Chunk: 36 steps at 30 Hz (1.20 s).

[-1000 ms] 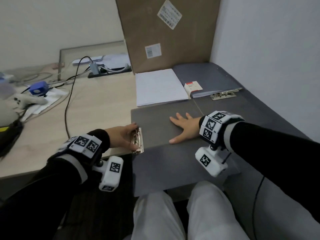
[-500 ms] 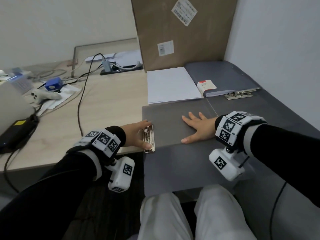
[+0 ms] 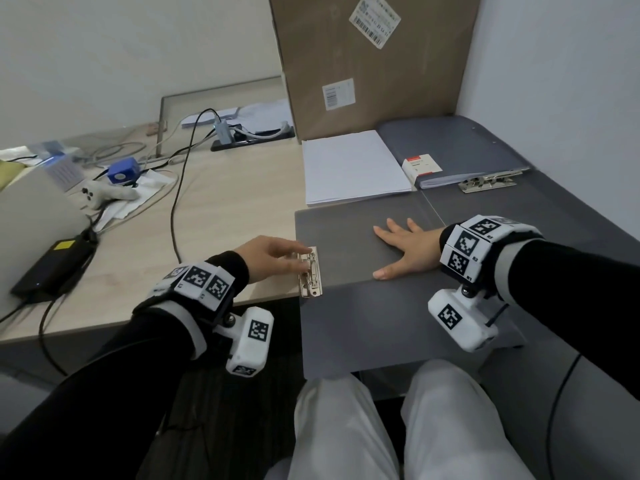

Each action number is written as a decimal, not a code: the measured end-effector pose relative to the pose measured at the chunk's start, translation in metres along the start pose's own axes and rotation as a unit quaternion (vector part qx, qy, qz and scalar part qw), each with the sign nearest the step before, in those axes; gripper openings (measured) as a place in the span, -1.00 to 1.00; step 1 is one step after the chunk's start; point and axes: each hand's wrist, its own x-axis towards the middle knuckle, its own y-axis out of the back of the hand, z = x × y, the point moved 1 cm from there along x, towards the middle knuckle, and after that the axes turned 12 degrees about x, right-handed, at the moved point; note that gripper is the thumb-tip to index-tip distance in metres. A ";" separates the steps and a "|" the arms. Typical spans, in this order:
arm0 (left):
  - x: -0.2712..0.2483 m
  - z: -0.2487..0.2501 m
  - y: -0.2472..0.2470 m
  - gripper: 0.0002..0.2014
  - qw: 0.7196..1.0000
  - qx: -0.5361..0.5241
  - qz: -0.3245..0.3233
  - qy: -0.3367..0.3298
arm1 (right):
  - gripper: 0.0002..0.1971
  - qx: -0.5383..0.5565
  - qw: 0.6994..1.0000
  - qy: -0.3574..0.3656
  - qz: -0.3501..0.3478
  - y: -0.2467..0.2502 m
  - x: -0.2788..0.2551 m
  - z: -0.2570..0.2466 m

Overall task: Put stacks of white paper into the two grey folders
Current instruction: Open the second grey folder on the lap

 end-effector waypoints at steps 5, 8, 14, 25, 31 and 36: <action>0.016 0.013 0.007 -0.87 0.992 -0.052 0.102 0.058 | 0.03 0.002 1.000 0.004 0.003 0.000 -0.002 -0.001; 0.031 0.012 0.005 -0.80 0.986 -0.039 0.113 0.112 | 0.04 0.005 1.000 0.004 0.003 0.001 -0.002 -0.001; 0.047 0.011 0.005 -0.81 0.982 -0.040 0.065 0.172 | 0.05 0.006 1.000 0.010 -0.005 0.002 0.001 0.002; 0.081 0.025 0.044 -0.68 0.973 -0.091 0.116 0.180 | -0.50 0.179 0.959 0.079 0.208 0.064 0.021 0.012; 0.137 0.049 0.054 -0.54 0.967 -0.114 0.139 0.182 | -0.45 0.253 0.942 0.043 0.216 0.105 0.064 0.017; 0.171 0.057 0.047 -0.42 0.964 -0.096 0.124 0.216 | -0.33 0.294 0.938 0.006 0.185 0.106 0.096 0.015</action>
